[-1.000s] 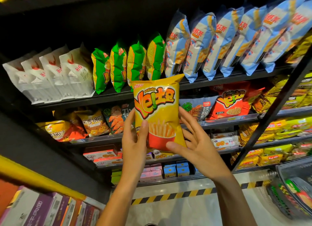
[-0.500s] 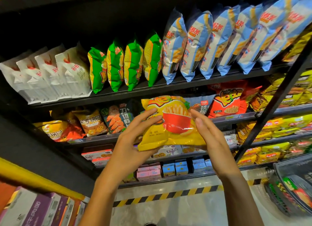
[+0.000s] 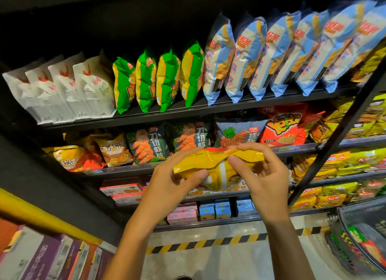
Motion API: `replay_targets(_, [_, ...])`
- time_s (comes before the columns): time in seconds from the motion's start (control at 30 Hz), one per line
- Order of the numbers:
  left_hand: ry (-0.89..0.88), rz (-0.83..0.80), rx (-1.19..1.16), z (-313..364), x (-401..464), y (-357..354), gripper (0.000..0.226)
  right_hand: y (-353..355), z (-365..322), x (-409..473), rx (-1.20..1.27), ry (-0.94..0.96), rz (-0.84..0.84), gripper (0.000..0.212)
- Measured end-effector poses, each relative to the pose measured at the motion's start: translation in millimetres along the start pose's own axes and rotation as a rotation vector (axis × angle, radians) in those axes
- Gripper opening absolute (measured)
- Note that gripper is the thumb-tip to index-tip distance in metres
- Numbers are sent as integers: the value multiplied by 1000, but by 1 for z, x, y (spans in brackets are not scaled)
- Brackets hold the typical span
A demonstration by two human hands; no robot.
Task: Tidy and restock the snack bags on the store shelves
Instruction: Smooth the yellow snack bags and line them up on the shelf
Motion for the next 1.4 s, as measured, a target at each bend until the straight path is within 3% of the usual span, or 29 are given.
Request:
replay_targets(0.17, [16, -33, 53, 1, 1, -4, 53, -6, 3, -1, 91, -108, 85, 16])
replay_targets(0.43, [37, 42, 14, 6, 0, -15, 34, -2, 8, -1, 162, -171, 91, 19])
replay_targets(0.7, [177, 180, -121, -3, 3, -14, 60, -1, 9, 1, 106, -183, -63, 23])
replay_targets(0.83, [152, 200, -141, -3, 4, -13, 66, 0, 5, 2, 72, -185, -77, 23])
replay_targets(0.97, [125, 193, -160, -2, 6, -17, 55, -1, 4, 3, 86, -210, -1, 24])
replay_targets(1.17, [87, 181, -145, -4, 8, -14, 48, 1, -1, 2, 90, -199, -21, 27])
replay_targets(1.4, [-218, 60, 155, 18, 13, 1, 45, 12, -24, 20, 195, -248, -191, 52])
Point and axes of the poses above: each hand's wrist, its own x-axis towards the middle knuckle, its own y-axis out of the back of the hand, z = x × y, the point moved 1 cm from there along x, towards the middle knuckle, and after that the axes turned 7 degrees about -z, right-handed, at the moved point
